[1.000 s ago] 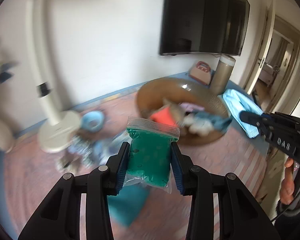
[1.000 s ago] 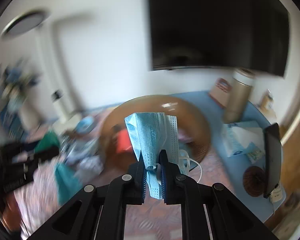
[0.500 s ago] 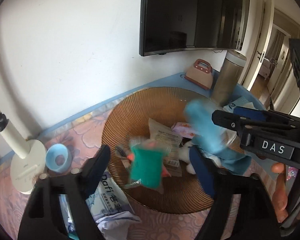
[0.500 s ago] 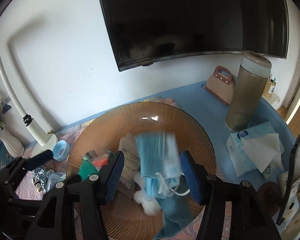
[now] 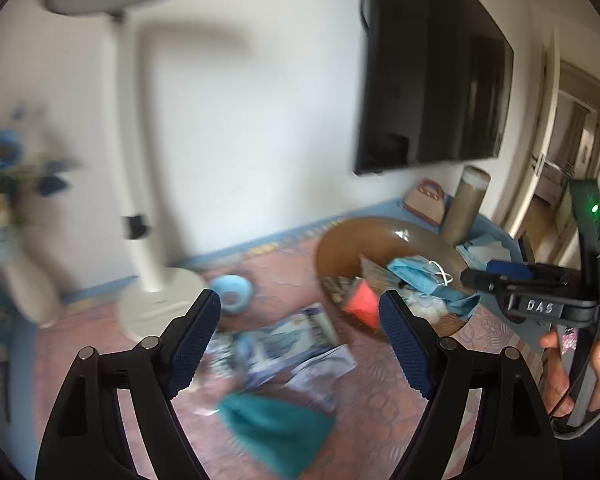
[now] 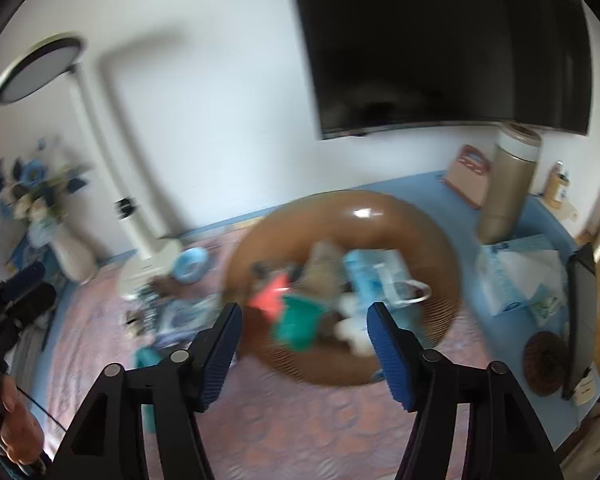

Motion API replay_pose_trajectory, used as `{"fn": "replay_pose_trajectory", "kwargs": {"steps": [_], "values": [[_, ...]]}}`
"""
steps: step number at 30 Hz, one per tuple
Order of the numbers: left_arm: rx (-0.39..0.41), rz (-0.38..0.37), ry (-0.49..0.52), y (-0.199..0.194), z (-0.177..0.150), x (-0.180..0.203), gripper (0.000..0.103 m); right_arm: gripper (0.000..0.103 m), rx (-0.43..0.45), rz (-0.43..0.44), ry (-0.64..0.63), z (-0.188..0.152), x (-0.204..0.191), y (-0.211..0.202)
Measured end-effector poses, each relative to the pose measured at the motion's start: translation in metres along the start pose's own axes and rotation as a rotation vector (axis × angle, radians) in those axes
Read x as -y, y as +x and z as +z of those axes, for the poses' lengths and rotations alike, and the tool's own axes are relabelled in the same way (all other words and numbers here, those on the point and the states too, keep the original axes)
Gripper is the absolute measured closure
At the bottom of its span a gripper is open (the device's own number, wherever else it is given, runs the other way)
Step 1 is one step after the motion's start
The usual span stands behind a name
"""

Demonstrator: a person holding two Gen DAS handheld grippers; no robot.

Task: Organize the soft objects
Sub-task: 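Carry green bag and blue mask to the amber bowl and open both tools, then grasp the teal pouch with left tool while right tool grasps white cloth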

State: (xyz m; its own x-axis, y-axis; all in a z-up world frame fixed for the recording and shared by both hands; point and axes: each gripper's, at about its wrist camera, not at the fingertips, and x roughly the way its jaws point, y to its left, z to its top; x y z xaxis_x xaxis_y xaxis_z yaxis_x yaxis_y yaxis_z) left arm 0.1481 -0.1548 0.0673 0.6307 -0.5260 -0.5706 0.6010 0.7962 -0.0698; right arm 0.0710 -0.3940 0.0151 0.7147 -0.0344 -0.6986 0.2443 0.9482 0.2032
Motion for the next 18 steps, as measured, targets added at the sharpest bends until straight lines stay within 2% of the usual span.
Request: {"fn": "replay_pose_trajectory", "kwargs": {"steps": [5, 7, 11, 14, 16, 18], "values": [[0.064, 0.08, -0.021, -0.067, -0.011, -0.031, 0.018, 0.027, 0.025, 0.055, -0.089, -0.017, -0.052, -0.02], [0.082, 0.104, -0.039, -0.088, -0.017, -0.044, 0.011, 0.021, 0.027, 0.075, -0.125, -0.026, -0.07, -0.023], [0.068, 0.129, -0.066, -0.104, -0.038, -0.063, 0.01, 0.021, -0.014, 0.101, -0.2, -0.052, -0.102, -0.014], [0.01, 0.123, -0.092, -0.091, -0.066, -0.074, 0.009, 0.021, -0.06, 0.103, -0.222, -0.073, -0.111, 0.0], [-0.069, 0.105, -0.109, -0.072, -0.086, -0.08, 0.009, 0.021, -0.093, 0.085, -0.185, -0.09, -0.11, 0.013], [-0.173, 0.176, -0.082, -0.042, -0.11, -0.074, 0.009, 0.021, -0.127, 0.082, -0.144, -0.106, -0.106, 0.028]]}}
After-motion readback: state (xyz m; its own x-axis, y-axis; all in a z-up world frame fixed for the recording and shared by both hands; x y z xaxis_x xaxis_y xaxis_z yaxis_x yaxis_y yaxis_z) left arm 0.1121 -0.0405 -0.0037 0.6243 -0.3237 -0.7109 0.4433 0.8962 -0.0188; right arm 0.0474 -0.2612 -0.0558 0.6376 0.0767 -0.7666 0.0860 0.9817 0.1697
